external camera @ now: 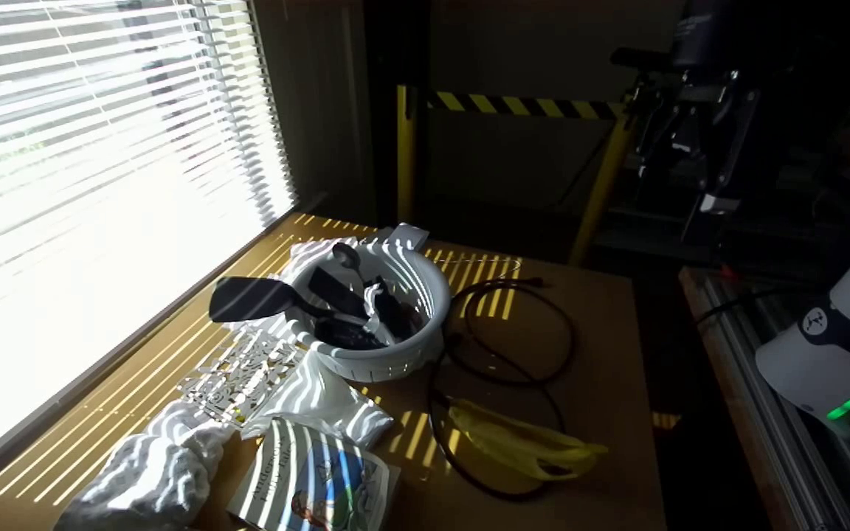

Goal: Remove the black remote control from the white colander.

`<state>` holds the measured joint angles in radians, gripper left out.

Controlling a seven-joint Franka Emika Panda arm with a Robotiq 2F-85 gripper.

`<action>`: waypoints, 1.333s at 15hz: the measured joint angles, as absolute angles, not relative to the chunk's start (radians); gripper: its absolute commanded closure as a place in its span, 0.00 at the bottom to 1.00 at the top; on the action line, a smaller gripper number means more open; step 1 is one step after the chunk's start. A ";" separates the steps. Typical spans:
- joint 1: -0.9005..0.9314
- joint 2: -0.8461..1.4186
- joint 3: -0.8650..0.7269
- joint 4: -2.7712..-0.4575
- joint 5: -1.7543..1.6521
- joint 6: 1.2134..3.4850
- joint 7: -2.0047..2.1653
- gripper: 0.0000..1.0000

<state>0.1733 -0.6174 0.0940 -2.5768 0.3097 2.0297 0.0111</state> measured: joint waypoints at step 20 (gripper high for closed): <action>0.016 -0.264 0.070 -2.361 0.190 2.266 0.240 0.00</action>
<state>0.0164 -0.2639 0.0704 -2.3611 0.1904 2.2658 0.2405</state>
